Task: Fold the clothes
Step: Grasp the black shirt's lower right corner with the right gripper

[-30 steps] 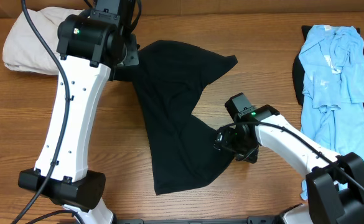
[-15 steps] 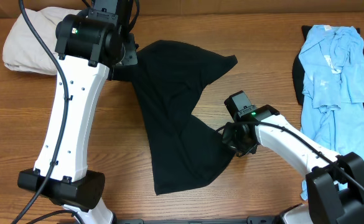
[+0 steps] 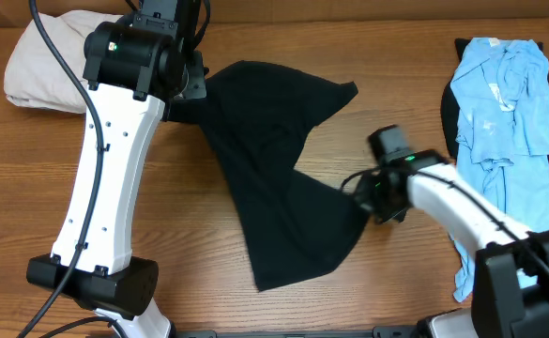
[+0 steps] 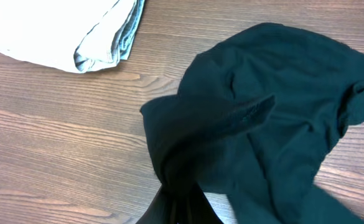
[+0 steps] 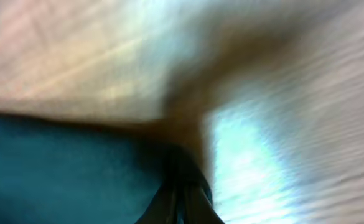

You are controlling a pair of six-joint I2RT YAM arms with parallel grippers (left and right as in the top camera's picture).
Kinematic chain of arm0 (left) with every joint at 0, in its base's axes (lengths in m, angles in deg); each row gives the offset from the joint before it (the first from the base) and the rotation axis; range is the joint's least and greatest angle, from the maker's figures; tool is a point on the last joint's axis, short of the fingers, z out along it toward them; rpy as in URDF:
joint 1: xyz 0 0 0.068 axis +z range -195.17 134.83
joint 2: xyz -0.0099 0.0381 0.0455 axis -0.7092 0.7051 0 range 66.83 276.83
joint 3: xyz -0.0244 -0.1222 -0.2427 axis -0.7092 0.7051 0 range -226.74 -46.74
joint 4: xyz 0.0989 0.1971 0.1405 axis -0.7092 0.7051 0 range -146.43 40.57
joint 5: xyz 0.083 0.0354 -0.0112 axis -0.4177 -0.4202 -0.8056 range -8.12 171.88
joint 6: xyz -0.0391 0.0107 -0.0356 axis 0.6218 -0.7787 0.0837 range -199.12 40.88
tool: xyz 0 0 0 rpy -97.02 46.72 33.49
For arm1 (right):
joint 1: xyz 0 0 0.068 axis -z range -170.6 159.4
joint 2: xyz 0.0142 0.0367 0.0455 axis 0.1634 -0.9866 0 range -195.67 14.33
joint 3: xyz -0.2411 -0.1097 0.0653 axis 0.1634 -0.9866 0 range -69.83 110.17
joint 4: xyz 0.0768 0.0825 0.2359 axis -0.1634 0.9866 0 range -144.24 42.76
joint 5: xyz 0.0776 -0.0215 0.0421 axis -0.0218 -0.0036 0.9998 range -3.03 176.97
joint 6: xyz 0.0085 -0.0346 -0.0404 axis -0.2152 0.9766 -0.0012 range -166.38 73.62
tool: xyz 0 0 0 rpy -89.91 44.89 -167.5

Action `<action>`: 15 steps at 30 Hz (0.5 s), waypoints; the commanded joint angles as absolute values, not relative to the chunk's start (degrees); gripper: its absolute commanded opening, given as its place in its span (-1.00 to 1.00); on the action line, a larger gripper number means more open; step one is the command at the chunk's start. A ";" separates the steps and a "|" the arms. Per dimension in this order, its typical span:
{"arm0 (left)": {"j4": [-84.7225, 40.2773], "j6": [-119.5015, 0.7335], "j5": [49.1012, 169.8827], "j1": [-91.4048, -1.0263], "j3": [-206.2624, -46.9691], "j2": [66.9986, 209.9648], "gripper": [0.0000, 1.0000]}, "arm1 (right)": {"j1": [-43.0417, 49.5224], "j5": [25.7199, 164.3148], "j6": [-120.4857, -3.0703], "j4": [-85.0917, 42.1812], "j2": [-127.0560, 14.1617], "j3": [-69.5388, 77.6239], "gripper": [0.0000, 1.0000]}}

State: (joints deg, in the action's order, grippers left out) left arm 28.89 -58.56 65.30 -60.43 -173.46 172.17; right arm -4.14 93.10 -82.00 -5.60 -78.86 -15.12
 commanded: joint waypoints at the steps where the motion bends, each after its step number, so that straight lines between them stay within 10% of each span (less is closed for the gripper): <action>1: 27.80 -59.61 64.69 -60.19 -170.57 172.48 -0.92 | 4.56 95.47 -73.49 -5.10 -79.01 -8.82 -0.92; 8: 20.61 -58.91 69.80 -60.19 -159.88 172.50 -0.92 | 17.02 98.79 -66.81 1.20 -79.01 2.61 -0.92; 11: 17.13 -58.70 71.15 -60.24 -156.14 172.50 -0.91 | 18.53 99.16 -64.03 6.73 -79.01 7.94 -0.10; 15: 13.35 -58.30 72.58 -60.24 -152.65 172.50 -0.92 | 17.22 100.56 -63.37 14.12 -78.56 12.84 0.23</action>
